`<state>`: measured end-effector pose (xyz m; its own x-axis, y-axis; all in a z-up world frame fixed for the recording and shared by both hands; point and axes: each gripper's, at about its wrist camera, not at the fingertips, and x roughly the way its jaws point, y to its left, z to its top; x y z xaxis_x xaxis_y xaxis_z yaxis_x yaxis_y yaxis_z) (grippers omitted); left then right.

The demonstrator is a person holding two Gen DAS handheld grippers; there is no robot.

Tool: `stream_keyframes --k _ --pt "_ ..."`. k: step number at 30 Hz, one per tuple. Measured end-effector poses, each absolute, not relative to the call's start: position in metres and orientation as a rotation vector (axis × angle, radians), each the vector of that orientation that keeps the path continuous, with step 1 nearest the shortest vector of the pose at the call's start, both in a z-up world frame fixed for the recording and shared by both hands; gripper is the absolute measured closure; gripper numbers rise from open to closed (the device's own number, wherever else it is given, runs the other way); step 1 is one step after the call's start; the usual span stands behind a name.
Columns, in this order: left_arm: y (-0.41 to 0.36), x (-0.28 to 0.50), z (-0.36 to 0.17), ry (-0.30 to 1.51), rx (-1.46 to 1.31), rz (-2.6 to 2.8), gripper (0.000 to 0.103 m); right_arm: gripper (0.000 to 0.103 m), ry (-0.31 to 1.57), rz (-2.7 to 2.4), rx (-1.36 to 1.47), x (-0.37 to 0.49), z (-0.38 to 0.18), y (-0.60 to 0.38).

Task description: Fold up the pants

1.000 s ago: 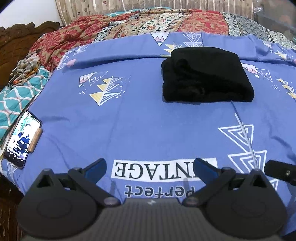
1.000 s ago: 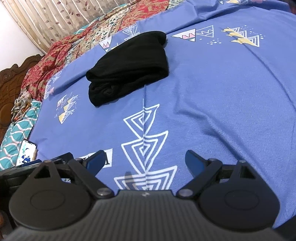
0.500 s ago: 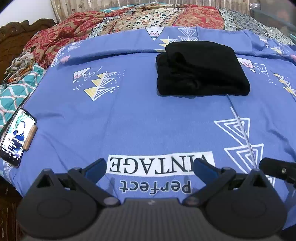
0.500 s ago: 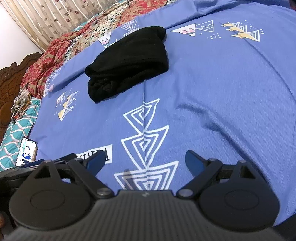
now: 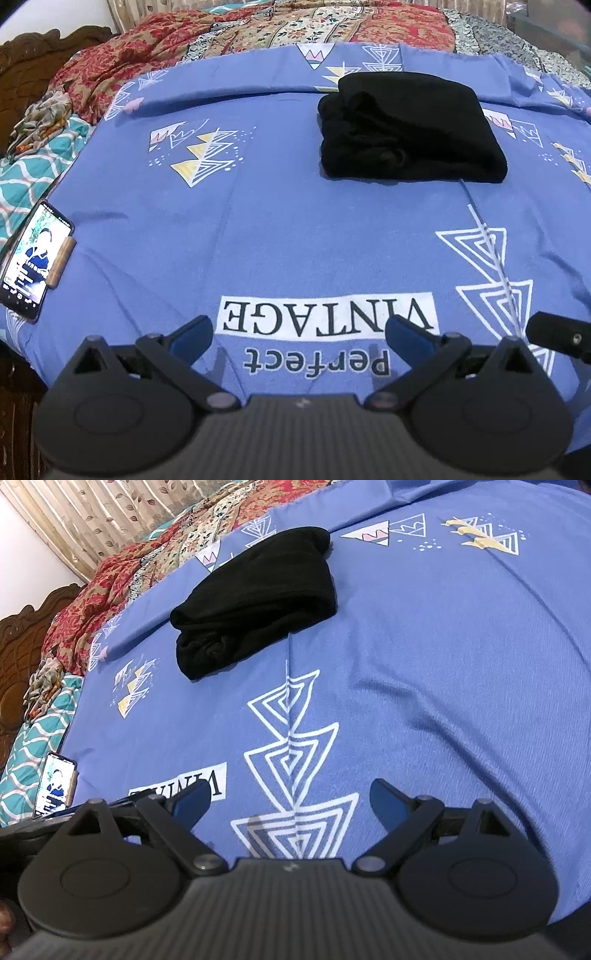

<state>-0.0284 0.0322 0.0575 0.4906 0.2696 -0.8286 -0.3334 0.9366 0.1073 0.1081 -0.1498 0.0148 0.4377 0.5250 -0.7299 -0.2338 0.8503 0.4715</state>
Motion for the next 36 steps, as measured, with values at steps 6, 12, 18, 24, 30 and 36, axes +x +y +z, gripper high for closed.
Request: stream_keyframes --k 6,12,18,24,30,36 --pt "0.0343 -0.0278 0.0561 0.999 -0.072 0.370 0.000 0.008 1.025 0.483 0.327 0.1077 0.0144 -0.1501" --pt "0.0339 -0.0284 0.0561 0.994 -0.063 0.385 0.000 0.008 1.037 0.492 0.322 0.1072 0.0139 -0.1490" --pt "0.0340 -0.0295 0.0594 0.966 -0.025 0.419 0.000 0.009 1.042 0.495 0.321 0.1088 0.0133 -0.1495" --pt "0.0315 -0.0296 0.0624 0.939 0.022 0.431 0.000 0.009 1.041 0.495 0.321 0.1081 0.0138 -0.1491" --pt "0.0326 -0.0293 0.0619 0.947 0.019 0.426 0.000 0.009 1.034 0.493 0.317 0.1084 0.0157 -0.1497" --pt "0.0325 -0.0287 0.0605 0.968 -0.001 0.401 0.000 0.009 1.025 0.485 0.318 0.1091 0.0168 -0.1513"
